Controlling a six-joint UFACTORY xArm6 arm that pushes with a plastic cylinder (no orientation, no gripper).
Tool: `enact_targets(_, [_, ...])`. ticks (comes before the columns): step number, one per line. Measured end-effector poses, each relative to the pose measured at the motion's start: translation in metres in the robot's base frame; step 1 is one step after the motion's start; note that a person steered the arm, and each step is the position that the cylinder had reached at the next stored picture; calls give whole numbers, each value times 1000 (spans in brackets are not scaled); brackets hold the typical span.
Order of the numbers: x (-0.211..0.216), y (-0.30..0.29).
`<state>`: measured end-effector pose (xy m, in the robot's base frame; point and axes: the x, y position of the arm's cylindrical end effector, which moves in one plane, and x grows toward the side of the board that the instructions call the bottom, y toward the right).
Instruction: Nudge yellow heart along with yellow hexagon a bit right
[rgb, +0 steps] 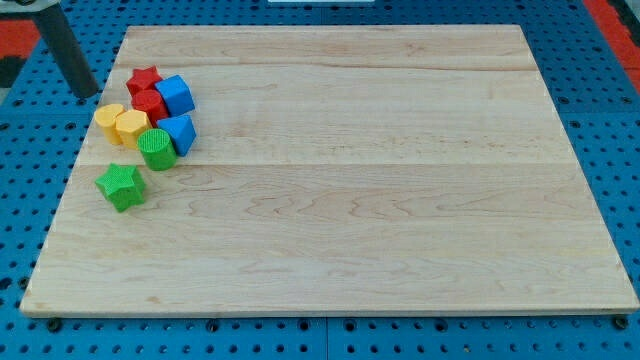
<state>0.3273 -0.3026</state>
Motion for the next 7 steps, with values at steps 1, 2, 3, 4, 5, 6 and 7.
enact_targets(1, [0, 0])
enact_targets(2, [26, -1])
enact_targets(3, [61, -1])
enact_targets(4, [100, -1])
enact_targets(5, [117, 36])
enact_targets(6, [107, 53])
enact_targets(7, [97, 10])
